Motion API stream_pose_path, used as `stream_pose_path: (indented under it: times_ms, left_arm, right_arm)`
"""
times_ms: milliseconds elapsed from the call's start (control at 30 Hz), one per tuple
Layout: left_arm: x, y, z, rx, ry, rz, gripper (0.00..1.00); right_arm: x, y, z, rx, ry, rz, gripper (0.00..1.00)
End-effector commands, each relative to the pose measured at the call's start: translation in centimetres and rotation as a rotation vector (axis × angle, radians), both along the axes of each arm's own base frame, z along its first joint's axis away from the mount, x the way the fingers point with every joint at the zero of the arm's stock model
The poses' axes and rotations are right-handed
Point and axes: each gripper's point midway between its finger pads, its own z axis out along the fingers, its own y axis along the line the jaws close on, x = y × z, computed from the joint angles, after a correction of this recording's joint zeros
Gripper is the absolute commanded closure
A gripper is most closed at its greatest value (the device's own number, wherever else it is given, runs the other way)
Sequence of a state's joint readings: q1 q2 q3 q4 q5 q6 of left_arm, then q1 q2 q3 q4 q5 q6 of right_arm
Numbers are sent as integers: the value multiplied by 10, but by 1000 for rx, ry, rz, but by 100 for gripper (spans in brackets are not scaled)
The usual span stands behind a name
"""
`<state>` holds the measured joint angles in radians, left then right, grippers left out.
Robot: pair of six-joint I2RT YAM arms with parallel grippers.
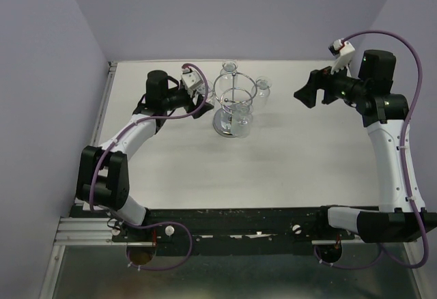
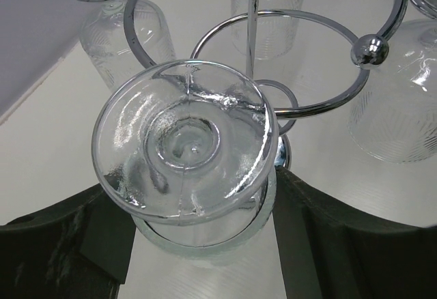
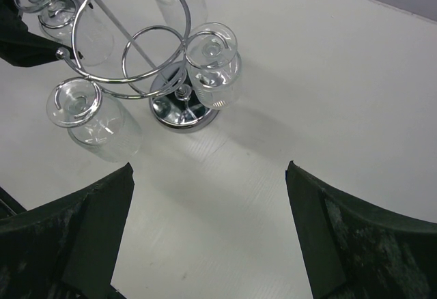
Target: Take the wine glass off the wine glass rack
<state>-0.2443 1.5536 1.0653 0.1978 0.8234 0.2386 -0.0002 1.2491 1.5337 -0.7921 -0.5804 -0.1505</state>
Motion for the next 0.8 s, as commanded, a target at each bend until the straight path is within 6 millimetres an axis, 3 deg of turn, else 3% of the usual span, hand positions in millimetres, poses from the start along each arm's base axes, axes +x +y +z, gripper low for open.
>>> stream_pose_path:
  times_ms: [0,600,767]
  left_arm:
    - [-5,3,31,4,-118,4,100]
    - [-9,41,18,78,-82,139,100]
    - [-10,57,29,70,-56,198,100]
  right_arm:
    - [1,5,-1,29,-2,21,0]
    - [3,11,-4,59,4,53,0]
    - [14,-1,0,32,-39,-28,1]
